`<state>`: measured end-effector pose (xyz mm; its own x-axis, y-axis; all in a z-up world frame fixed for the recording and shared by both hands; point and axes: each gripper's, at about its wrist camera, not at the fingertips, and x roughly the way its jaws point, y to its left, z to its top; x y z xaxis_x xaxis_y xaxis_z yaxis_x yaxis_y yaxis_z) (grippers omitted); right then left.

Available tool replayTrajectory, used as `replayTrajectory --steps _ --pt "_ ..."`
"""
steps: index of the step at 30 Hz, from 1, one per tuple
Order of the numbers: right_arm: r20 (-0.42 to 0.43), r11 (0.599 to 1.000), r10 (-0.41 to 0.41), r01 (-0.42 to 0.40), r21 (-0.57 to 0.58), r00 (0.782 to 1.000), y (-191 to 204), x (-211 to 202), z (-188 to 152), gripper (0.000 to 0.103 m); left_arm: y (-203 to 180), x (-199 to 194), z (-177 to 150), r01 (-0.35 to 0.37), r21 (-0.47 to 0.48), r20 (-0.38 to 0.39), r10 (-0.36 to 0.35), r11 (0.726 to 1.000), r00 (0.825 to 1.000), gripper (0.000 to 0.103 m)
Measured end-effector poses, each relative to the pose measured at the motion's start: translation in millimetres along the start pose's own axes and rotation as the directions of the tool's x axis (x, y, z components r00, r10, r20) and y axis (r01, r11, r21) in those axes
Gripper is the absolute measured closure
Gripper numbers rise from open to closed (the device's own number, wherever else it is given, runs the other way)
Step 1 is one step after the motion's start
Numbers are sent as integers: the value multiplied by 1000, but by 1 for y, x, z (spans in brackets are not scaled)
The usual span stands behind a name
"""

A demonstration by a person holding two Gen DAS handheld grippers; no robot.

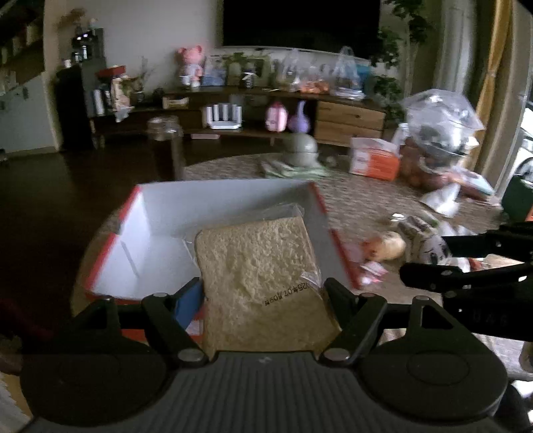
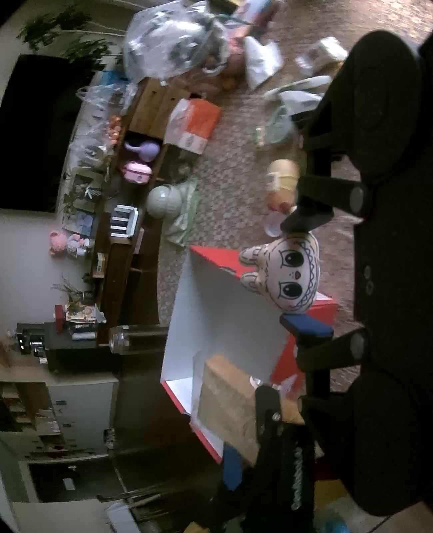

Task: Organize objects
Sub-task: 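Carry the bread and bunny keychain into the red shoebox with both tools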

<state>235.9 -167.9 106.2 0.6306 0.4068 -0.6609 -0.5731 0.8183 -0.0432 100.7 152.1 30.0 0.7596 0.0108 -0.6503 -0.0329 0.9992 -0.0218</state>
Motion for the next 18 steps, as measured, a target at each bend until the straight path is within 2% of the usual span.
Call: replayTrajectory --steps 8,12,18 --pt "3 999 -19 19 -34 1000 22 44 34 51 40 29 26 -56 55 -20 57 997 998 25" --pt "-15 997 -27 26 -76 1000 35 69 42 51 50 53 36 -104 124 -29 108 987 994 25" --pt "-100 994 6 -16 -105 995 49 110 52 51 74 100 50 -116 139 -121 133 983 984 25"
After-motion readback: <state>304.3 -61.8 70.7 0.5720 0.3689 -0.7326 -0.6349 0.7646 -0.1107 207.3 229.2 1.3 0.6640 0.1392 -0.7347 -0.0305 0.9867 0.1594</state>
